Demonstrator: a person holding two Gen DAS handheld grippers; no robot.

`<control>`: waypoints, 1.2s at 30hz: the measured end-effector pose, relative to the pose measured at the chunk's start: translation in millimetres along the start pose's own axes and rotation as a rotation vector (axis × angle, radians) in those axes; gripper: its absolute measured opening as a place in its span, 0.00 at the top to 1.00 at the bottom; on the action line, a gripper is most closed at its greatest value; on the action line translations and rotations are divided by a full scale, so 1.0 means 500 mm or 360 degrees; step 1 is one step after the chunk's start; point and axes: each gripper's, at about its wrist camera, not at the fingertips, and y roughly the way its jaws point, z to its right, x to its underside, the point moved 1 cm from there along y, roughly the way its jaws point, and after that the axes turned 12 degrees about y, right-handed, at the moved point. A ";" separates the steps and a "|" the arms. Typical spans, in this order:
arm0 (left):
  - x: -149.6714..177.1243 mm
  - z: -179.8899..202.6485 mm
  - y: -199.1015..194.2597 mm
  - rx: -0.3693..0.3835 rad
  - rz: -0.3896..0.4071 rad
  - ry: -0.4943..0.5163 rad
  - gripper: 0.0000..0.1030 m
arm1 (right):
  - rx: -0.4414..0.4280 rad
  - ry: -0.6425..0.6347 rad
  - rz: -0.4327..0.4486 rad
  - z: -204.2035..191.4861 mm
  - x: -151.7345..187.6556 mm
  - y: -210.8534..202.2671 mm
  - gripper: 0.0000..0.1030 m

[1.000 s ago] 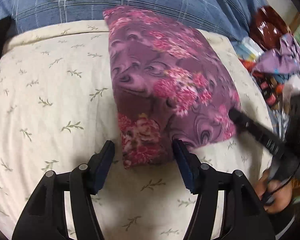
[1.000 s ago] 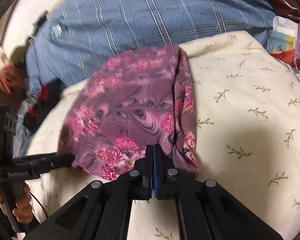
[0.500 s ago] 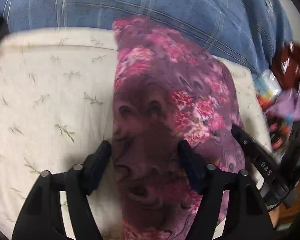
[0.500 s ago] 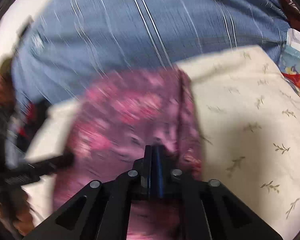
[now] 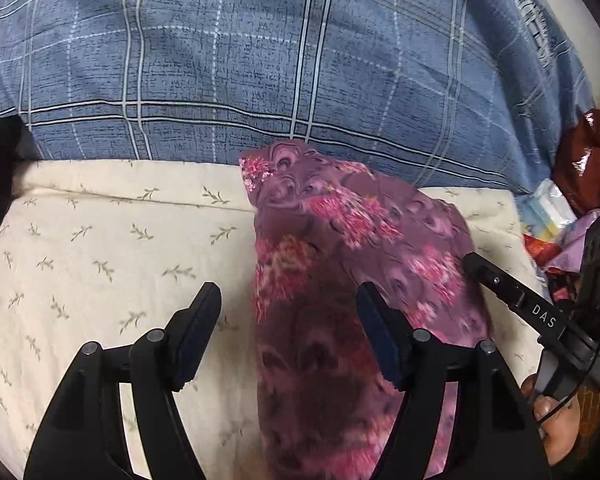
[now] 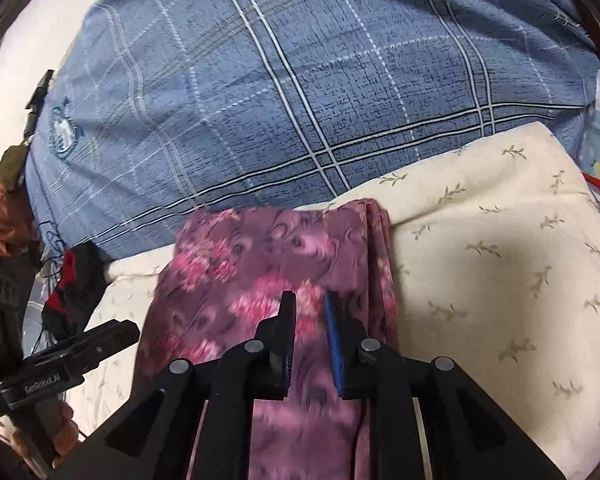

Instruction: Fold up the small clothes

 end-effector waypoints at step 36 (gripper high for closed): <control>0.096 -0.062 -0.022 0.0627 -0.0190 -0.0403 0.76 | -0.0192 -0.0023 -0.0072 0.027 0.101 -0.098 0.83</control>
